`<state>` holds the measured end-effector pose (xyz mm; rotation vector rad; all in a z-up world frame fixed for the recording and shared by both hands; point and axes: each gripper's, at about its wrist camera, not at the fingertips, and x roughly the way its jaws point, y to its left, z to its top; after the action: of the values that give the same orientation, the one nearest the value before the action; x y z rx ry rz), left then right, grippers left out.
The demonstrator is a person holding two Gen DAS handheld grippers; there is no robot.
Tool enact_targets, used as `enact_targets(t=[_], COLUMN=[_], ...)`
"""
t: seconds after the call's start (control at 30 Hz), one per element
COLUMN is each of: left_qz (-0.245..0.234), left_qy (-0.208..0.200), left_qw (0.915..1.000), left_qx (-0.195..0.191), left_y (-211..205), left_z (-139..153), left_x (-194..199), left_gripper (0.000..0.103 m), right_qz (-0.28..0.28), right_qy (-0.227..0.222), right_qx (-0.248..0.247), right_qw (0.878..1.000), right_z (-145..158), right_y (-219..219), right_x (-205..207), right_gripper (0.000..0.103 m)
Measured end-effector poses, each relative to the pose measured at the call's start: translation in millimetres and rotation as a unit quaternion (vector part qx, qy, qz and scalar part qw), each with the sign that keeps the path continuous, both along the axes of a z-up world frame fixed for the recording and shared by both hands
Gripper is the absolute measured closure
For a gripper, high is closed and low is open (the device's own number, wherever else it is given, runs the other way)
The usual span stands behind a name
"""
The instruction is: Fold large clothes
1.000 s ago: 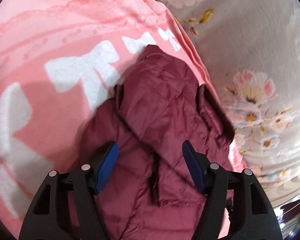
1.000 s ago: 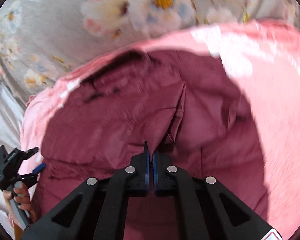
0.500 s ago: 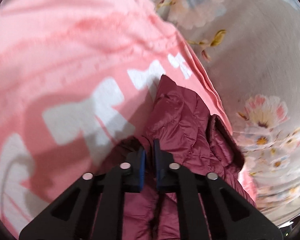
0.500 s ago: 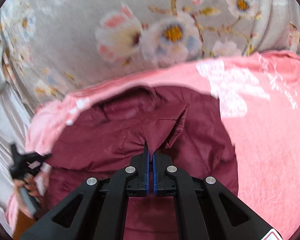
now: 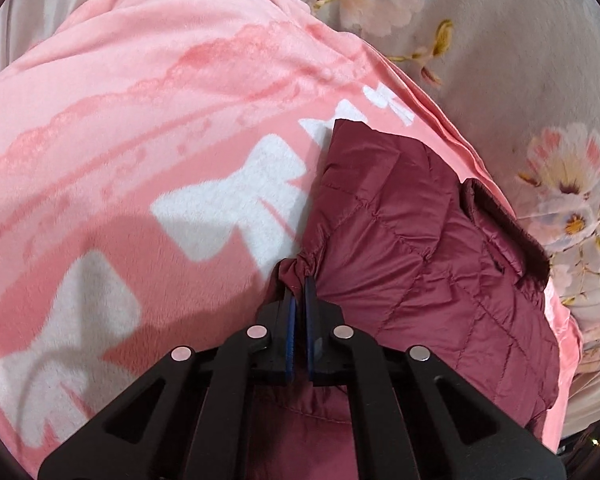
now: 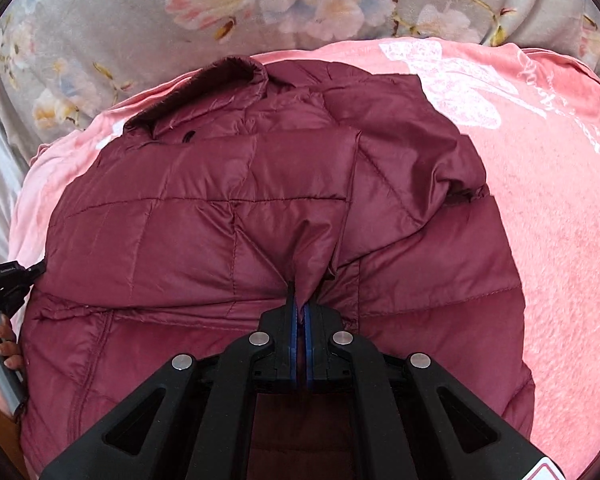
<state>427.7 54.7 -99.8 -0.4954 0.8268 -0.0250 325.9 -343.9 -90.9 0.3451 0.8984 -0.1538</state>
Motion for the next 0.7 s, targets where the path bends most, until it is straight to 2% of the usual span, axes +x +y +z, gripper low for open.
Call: enact_targets(t=[0.4, 0.53, 0.7], left_qz=[-0.006, -0.006, -0.018], left_qy=[-0.001, 0.003, 0.003], left_qw=[0.9976, 0.9954, 0.9939], left_qx=[0.069, 0.096, 0.109], left_y=[-17, -23, -25], left_z=[-1, 1, 2], left_x=[0, 3, 5], left_gripper=[0.1, 0.1, 0.1], right_qz=[-0.003, -0.008, -0.02], right_qy=[0.006, 0.004, 0.006], right_qx=[-0.019, -0.009, -0.014], right_qw=[1.0, 1.0, 1.0], right_z=[-1, 0, 0], right_y=[6, 4, 8], right_x=[-1, -5, -13], right_gripper=[0.102, 0.103, 0.103])
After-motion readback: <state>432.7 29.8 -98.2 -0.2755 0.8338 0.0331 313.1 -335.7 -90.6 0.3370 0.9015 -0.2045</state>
